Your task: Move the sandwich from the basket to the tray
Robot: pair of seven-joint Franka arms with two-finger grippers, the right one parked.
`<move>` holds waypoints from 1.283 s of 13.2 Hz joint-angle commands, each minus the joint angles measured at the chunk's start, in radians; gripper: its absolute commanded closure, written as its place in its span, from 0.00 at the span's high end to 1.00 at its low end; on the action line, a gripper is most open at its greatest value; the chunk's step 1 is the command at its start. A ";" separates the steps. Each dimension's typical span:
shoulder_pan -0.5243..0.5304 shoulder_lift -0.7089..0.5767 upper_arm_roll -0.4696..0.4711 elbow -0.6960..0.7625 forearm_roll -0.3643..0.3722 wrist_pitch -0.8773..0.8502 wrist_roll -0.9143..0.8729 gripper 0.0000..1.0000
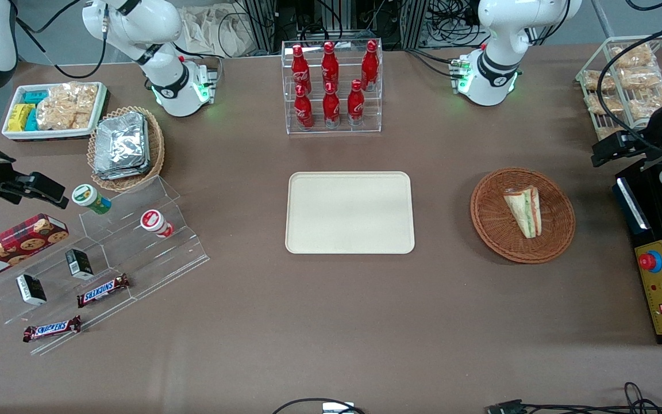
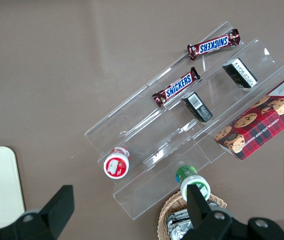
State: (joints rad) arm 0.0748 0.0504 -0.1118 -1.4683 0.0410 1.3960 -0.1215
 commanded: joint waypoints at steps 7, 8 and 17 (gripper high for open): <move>-0.006 -0.010 -0.005 -0.050 -0.006 0.015 -0.029 1.00; -0.004 -0.026 -0.005 -0.097 -0.006 0.046 -0.035 1.00; -0.004 -0.096 -0.003 -0.760 -0.004 0.659 -0.070 1.00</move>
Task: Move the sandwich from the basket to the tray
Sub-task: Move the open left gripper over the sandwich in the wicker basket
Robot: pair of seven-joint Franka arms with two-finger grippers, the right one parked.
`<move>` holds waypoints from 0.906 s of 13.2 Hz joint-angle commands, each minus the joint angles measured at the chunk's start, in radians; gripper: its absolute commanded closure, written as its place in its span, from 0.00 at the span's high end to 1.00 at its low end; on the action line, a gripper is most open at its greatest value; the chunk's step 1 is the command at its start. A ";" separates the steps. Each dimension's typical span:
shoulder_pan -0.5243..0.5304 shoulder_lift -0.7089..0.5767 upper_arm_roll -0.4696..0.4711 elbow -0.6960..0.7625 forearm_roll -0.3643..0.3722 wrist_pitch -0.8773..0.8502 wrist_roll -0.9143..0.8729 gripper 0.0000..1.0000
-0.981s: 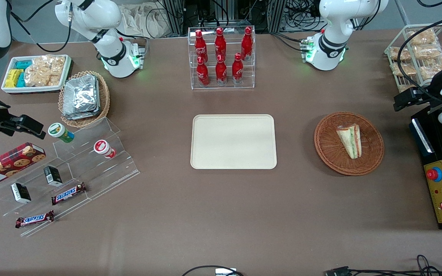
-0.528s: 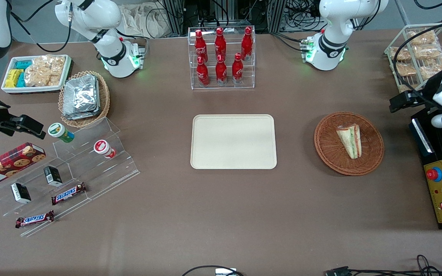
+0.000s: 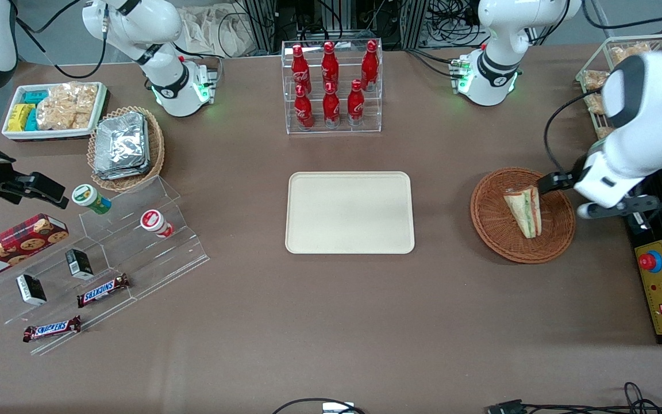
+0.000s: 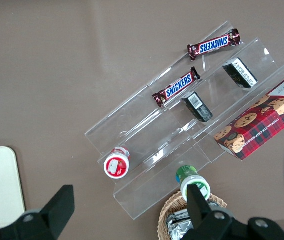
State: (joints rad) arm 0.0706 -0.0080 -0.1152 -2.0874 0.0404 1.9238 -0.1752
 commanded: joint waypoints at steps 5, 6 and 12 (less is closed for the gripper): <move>0.009 0.023 0.002 -0.238 0.006 0.265 -0.029 1.00; 0.009 0.023 0.003 -0.278 0.012 0.314 -0.027 1.00; 0.012 0.094 0.009 -0.370 0.039 0.507 -0.020 1.00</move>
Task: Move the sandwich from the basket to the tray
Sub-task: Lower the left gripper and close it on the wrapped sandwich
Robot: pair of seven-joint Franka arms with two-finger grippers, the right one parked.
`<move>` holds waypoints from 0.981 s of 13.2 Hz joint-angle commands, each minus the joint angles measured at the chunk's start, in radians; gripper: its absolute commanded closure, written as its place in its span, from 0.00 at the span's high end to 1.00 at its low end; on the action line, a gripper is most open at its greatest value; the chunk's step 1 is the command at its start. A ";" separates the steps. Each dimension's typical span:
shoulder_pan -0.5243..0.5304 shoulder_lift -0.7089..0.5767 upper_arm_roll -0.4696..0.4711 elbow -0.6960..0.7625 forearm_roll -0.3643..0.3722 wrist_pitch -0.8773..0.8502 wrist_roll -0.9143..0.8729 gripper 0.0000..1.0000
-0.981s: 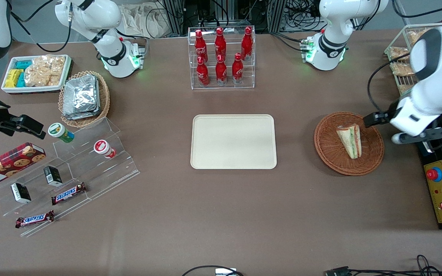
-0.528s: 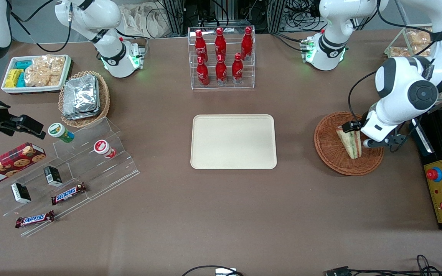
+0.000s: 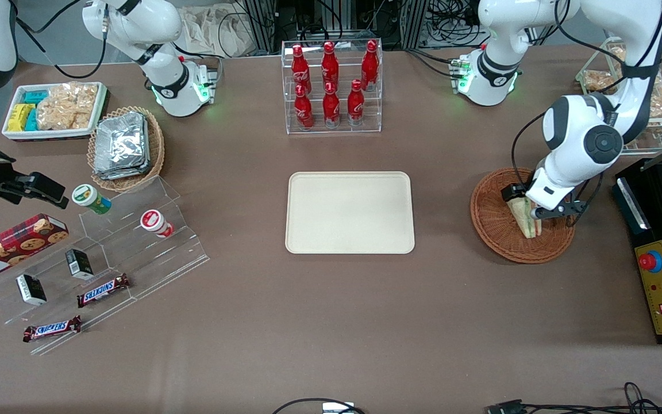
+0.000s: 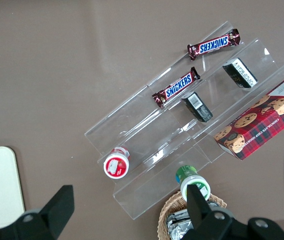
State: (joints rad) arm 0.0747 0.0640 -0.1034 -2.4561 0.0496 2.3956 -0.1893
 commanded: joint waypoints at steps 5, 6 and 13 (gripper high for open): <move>0.062 0.036 -0.001 0.000 0.061 0.045 0.030 0.57; 0.077 0.036 -0.001 0.000 0.061 0.048 0.040 0.33; 0.080 0.036 -0.002 0.017 0.059 0.033 0.042 0.00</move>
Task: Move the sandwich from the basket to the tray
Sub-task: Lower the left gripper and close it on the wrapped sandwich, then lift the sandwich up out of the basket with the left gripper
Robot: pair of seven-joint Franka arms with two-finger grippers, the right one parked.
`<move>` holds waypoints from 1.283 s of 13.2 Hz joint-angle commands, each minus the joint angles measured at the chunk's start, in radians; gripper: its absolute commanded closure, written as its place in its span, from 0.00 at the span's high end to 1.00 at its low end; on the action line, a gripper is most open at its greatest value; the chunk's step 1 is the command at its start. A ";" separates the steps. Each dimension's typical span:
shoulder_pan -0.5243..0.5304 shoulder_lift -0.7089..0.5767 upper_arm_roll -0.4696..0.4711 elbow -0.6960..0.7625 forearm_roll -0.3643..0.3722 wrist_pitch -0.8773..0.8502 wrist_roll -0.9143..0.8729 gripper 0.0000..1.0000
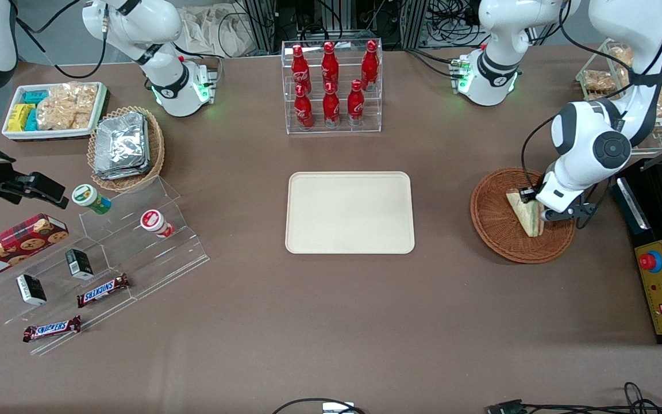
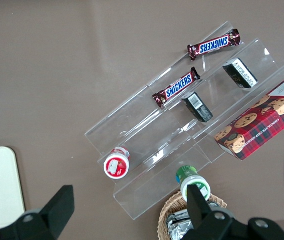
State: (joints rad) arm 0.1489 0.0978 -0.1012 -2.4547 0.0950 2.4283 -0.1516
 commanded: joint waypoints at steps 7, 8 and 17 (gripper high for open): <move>0.006 -0.072 -0.005 0.476 -0.029 -0.638 0.075 0.00; 0.004 -0.066 -0.006 0.579 -0.034 -0.741 0.075 0.00; -0.208 0.058 -0.048 0.983 -0.035 -1.005 -0.116 0.00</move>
State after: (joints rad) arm 0.0118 0.0710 -0.1451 -1.5438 0.0637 1.4529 -0.1804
